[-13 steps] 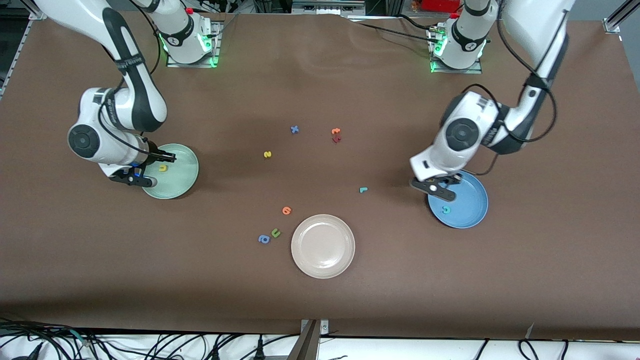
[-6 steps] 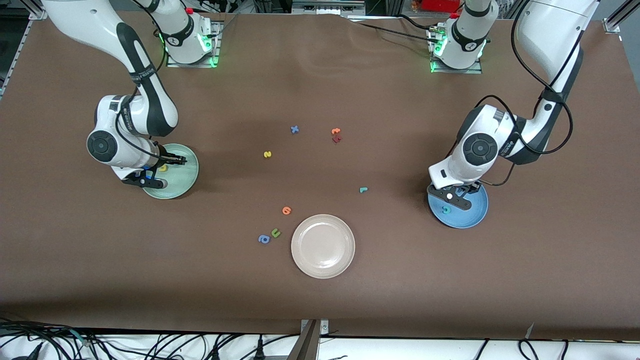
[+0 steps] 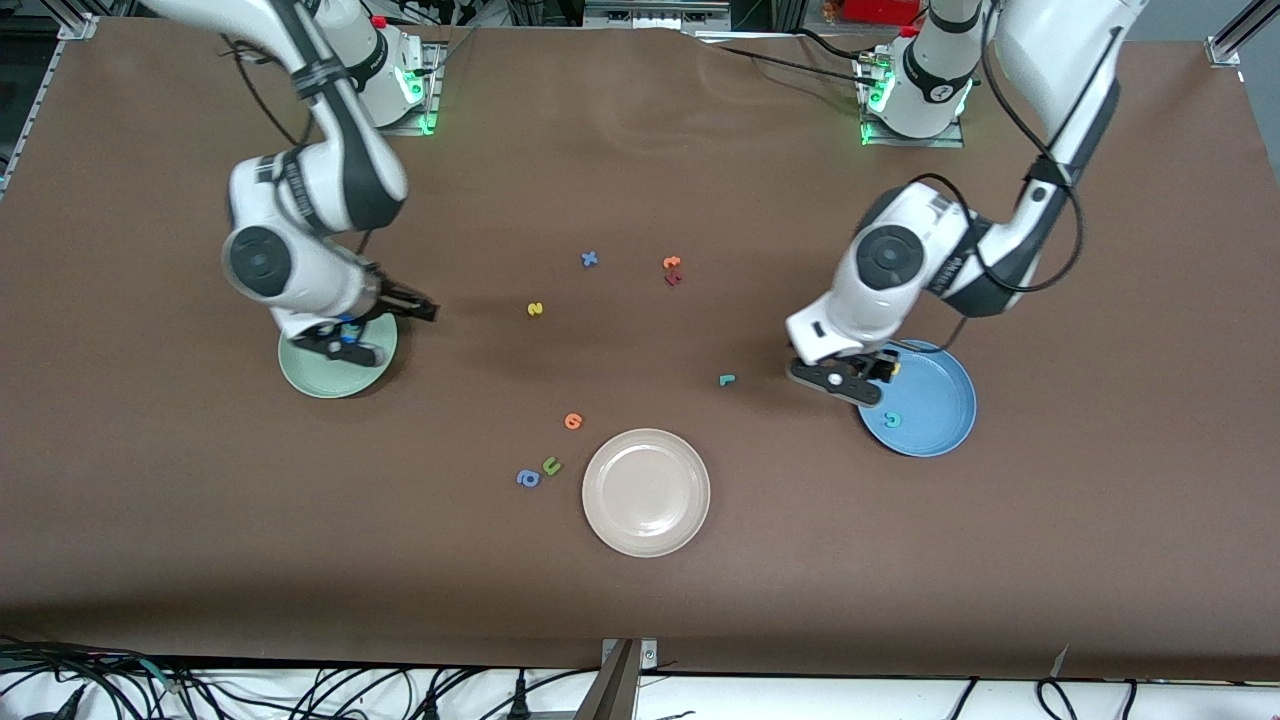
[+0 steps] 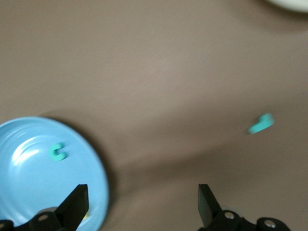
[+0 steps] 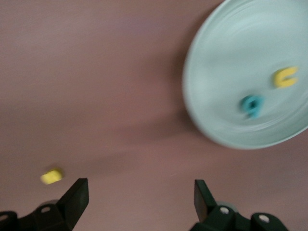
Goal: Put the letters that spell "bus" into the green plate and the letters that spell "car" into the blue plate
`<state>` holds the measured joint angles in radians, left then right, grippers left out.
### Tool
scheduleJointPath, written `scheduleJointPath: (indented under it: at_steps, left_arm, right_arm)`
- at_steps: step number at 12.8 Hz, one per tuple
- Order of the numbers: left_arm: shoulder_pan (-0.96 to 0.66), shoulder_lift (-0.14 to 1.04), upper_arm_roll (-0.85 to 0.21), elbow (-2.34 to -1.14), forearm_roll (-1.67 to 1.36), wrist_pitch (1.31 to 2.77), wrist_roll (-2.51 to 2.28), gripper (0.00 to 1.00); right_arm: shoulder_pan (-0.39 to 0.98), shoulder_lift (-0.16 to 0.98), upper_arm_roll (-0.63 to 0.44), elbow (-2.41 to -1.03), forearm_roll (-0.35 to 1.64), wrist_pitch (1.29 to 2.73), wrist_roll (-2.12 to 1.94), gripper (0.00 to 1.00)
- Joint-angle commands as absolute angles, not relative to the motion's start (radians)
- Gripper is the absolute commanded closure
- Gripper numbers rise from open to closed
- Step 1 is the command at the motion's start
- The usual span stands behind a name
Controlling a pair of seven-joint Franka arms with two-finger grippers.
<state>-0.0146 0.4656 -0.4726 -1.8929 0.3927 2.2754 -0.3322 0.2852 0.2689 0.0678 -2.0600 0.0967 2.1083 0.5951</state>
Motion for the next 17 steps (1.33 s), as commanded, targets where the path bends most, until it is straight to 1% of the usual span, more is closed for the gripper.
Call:
scheduleJointPath:
  at_steps: [1, 2, 4, 5, 6, 7, 9, 11, 13, 15, 16, 17]
  left_arm:
    - [-0.104, 0.605, -0.471, -1.722, 0.405, 2.253, -0.405, 0.0]
    - [-0.119, 0.655, -0.469, -1.682, 0.413, 2.259, -0.403, 0.0]
    - [-0.141, 0.725, -0.469, -1.635, 0.416, 2.266, -0.405, 0.02]
    - [-0.147, 0.735, -0.468, -1.637, 0.42, 2.276, -0.405, 0.06]
    - [-0.149, 0.747, -0.468, -1.638, 0.42, 2.31, -0.405, 0.12]
    - [-0.158, 0.77, -0.468, -1.637, 0.417, 2.339, -0.408, 0.15]
    - [-0.167, 0.79, -0.463, -1.637, 0.422, 2.384, -0.407, 0.15]
    - [-0.167, 0.795, -0.462, -1.649, 0.422, 2.387, -0.408, 0.15]
    - [-0.166, 0.795, -0.462, -1.676, 0.422, 2.381, -0.41, 0.15]
    - [-0.166, 0.795, -0.462, -1.698, 0.422, 2.381, -0.417, 0.16]
    - [-0.166, 0.793, -0.462, -1.698, 0.422, 2.379, -0.417, 0.23]
    - [-0.167, 0.793, -0.46, -1.698, 0.422, 2.379, -0.417, 0.28]
  right_arm:
    - [0.281, 0.314, 0.187, -2.039, 0.106, 2.201, 0.769, 0.03]
    - [0.284, 0.34, 0.225, -2.039, 0.104, 2.253, 0.848, 0.04]
    - [0.327, 0.397, 0.239, -2.042, 0.104, 2.347, 0.951, 0.05]
    - [0.34, 0.417, 0.239, -2.048, 0.103, 2.386, 0.975, 0.08]
    - [0.344, 0.434, 0.241, -2.06, 0.103, 2.422, 1.009, 0.08]
    - [0.363, 0.446, 0.241, -2.074, 0.103, 2.465, 1.038, 0.08]
    - [0.374, 0.474, 0.239, -2.106, 0.101, 2.541, 1.049, 0.09]
    - [0.374, 0.489, 0.239, -2.143, 0.098, 2.624, 1.048, 0.1]
    - [0.374, 0.492, 0.236, -2.145, 0.095, 2.628, 1.043, 0.21]
    - [0.374, 0.494, 0.236, -2.146, 0.094, 2.626, 1.043, 0.28]
    - [0.374, 0.492, 0.236, -2.151, 0.094, 2.622, 1.043, 0.32]
    - [0.374, 0.492, 0.236, -2.158, 0.094, 2.622, 1.04, 0.4]
